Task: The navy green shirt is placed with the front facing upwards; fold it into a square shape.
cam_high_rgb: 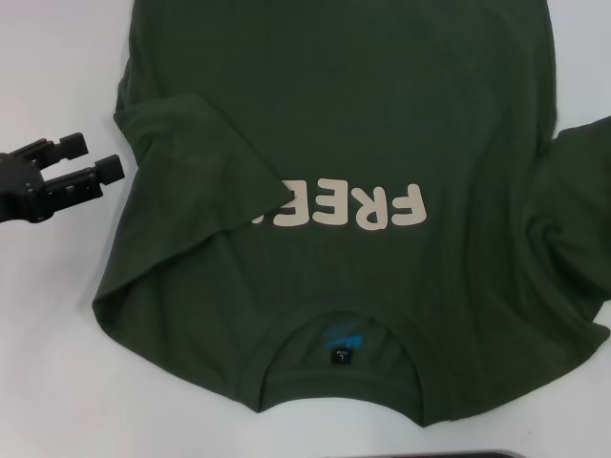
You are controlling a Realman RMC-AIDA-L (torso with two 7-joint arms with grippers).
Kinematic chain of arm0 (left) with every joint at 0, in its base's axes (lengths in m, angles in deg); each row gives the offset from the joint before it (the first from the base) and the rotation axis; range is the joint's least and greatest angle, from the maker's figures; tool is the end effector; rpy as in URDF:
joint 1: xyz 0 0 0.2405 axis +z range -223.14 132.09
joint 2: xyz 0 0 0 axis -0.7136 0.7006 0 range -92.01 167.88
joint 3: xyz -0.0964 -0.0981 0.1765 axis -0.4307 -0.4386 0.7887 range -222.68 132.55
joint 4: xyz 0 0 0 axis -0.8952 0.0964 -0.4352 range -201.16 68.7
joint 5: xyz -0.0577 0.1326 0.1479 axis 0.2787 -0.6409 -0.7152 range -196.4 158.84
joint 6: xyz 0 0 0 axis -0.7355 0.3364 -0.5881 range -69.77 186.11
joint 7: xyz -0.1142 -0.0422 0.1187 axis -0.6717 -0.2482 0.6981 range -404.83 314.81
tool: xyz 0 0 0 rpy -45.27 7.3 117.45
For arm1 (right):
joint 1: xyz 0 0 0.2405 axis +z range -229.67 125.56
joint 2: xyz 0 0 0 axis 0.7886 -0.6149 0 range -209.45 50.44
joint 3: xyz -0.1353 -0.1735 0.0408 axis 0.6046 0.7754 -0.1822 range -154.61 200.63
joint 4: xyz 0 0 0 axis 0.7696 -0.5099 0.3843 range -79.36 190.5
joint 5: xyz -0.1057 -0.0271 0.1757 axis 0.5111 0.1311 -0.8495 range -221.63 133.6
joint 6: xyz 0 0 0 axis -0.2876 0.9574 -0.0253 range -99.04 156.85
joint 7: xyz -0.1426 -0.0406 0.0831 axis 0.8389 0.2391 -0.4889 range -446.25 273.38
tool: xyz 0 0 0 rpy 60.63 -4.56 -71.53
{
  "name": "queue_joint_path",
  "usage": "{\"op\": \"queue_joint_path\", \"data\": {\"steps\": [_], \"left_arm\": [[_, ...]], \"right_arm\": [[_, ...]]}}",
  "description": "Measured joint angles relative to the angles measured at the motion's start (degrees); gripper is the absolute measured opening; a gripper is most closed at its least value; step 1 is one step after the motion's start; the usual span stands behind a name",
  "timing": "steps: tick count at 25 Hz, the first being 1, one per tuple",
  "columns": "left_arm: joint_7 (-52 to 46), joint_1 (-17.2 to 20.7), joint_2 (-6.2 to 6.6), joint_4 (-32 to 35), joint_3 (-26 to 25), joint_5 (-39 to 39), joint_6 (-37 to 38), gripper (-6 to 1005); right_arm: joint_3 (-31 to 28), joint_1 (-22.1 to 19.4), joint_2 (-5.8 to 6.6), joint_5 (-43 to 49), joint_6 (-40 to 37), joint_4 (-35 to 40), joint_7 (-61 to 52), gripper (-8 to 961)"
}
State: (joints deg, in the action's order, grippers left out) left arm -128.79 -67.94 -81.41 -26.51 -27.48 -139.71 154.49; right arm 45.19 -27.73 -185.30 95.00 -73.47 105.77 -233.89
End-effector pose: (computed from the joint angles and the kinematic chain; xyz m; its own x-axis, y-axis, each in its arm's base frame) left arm -0.2860 0.2850 0.0390 0.5721 0.4738 0.6695 0.7277 -0.6698 -0.1478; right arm 0.3283 0.2801 0.1292 -0.1242 -0.9088 -0.3984 -0.9919 0.1237 0.0271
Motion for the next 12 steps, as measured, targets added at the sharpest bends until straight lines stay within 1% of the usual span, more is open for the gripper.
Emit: {"op": "queue_joint_path", "data": {"steps": [4,12], "left_arm": [[0.01,-0.03,0.00,0.00,-0.02,0.00,0.00,842],[0.08,0.14,0.00,0.00,-0.12,0.00,0.01,842]], "right_arm": [[-0.50,-0.28,0.57,0.26,-0.19,1.65,-1.31,34],[-5.07,-0.42,1.08,2.97,-0.71,3.46,-2.01,34]]}}
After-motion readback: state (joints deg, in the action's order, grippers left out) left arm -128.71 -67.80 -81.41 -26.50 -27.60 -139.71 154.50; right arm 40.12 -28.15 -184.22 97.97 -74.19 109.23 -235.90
